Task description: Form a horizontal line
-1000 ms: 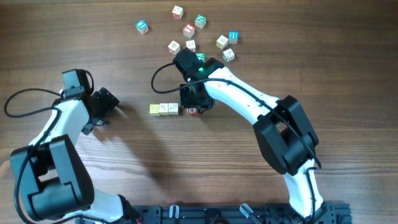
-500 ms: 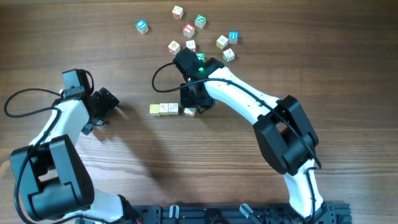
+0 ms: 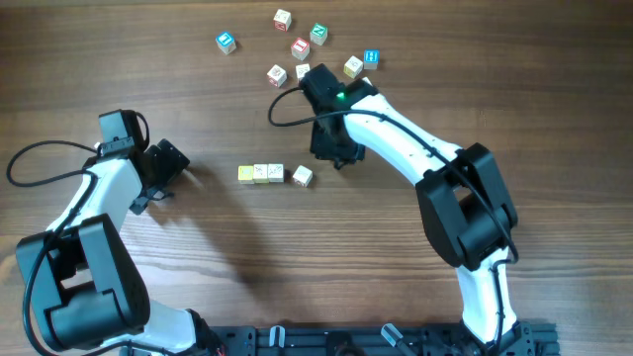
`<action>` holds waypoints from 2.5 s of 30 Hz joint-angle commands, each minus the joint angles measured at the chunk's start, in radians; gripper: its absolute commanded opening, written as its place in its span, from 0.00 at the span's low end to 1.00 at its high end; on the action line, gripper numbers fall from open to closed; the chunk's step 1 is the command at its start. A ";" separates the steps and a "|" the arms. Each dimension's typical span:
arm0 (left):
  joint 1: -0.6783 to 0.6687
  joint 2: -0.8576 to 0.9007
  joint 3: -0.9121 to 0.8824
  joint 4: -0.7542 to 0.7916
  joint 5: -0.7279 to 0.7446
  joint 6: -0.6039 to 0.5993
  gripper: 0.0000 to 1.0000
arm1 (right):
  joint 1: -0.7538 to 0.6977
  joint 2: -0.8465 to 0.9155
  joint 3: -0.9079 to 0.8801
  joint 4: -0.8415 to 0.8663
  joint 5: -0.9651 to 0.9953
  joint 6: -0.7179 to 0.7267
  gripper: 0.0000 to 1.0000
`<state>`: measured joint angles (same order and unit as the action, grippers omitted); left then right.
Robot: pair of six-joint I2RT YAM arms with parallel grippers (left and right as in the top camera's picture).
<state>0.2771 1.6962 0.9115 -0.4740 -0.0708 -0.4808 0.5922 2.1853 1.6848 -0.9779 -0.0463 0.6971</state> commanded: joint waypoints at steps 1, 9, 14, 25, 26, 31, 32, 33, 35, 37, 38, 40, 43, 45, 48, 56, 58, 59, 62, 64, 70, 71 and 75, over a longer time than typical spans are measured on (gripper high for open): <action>0.002 0.007 -0.005 0.002 -0.009 -0.002 1.00 | 0.021 0.005 -0.012 -0.065 -0.082 -0.016 0.04; 0.002 0.007 -0.005 0.003 -0.009 -0.002 1.00 | 0.087 0.005 -0.061 0.043 -0.113 -0.005 0.05; 0.002 0.007 -0.005 0.002 -0.009 -0.002 1.00 | 0.087 0.005 -0.061 0.148 -0.113 -0.005 0.05; 0.002 0.007 -0.005 0.002 -0.009 -0.002 1.00 | 0.089 0.005 -0.061 0.159 -0.046 -0.017 0.09; 0.002 0.007 -0.005 0.002 -0.009 -0.002 1.00 | 0.090 0.005 -0.061 0.159 -0.072 -0.016 0.08; 0.002 0.007 -0.005 0.002 -0.009 -0.002 1.00 | 0.105 0.005 -0.061 0.164 -0.105 0.020 0.05; 0.002 0.007 -0.005 0.003 -0.009 -0.002 1.00 | 0.105 0.005 -0.061 0.176 -0.105 0.020 0.04; 0.002 0.007 -0.005 0.003 -0.009 -0.002 1.00 | 0.105 0.005 -0.061 0.178 -0.107 0.020 0.05; 0.002 0.007 -0.005 0.002 -0.009 -0.002 1.00 | 0.105 0.005 -0.061 0.185 -0.117 0.020 0.05; 0.002 0.007 -0.005 0.003 -0.009 -0.002 1.00 | 0.105 0.005 -0.061 0.189 -0.121 0.021 0.05; 0.002 0.007 -0.005 0.002 -0.009 -0.002 1.00 | 0.105 0.005 -0.061 0.188 -0.122 0.021 0.05; 0.002 0.007 -0.005 0.003 -0.009 -0.002 1.00 | 0.105 0.005 -0.061 0.187 -0.140 0.046 0.05; 0.002 0.007 -0.005 0.002 -0.009 -0.002 1.00 | 0.105 0.005 -0.061 0.177 -0.140 0.065 0.05; 0.002 0.007 -0.005 0.003 -0.009 -0.002 1.00 | 0.105 0.005 -0.061 0.165 -0.135 0.065 0.09; 0.002 0.007 -0.005 0.003 -0.009 -0.002 1.00 | 0.104 0.005 -0.061 0.105 -0.031 0.064 0.10; 0.002 0.007 -0.005 0.002 -0.009 -0.002 1.00 | 0.112 0.005 -0.061 0.134 -0.164 0.063 0.04; 0.002 0.007 -0.005 0.002 -0.009 -0.002 1.00 | 0.112 0.005 -0.061 0.146 -0.165 0.063 0.04; 0.002 0.007 -0.005 0.002 -0.009 -0.002 1.00 | 0.112 0.005 -0.061 0.149 -0.165 0.062 0.04; 0.002 0.007 -0.005 0.002 -0.009 -0.002 1.00 | 0.112 0.005 -0.061 0.152 -0.165 0.063 0.04; 0.002 0.007 -0.005 0.002 -0.009 -0.002 1.00 | 0.112 0.005 -0.061 0.155 -0.166 0.066 0.04; 0.002 0.007 -0.005 0.003 -0.009 -0.002 1.00 | 0.112 0.005 -0.061 0.169 -0.165 0.090 0.04; 0.002 0.007 -0.005 0.003 -0.009 -0.002 1.00 | 0.112 0.005 -0.061 0.165 -0.164 0.087 0.05; 0.002 0.007 -0.005 0.002 -0.009 -0.002 1.00 | 0.112 0.005 -0.061 0.137 -0.086 0.053 0.05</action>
<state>0.2771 1.6962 0.9115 -0.4736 -0.0708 -0.4808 0.6991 2.1880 1.6287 -0.8295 -0.1890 0.7658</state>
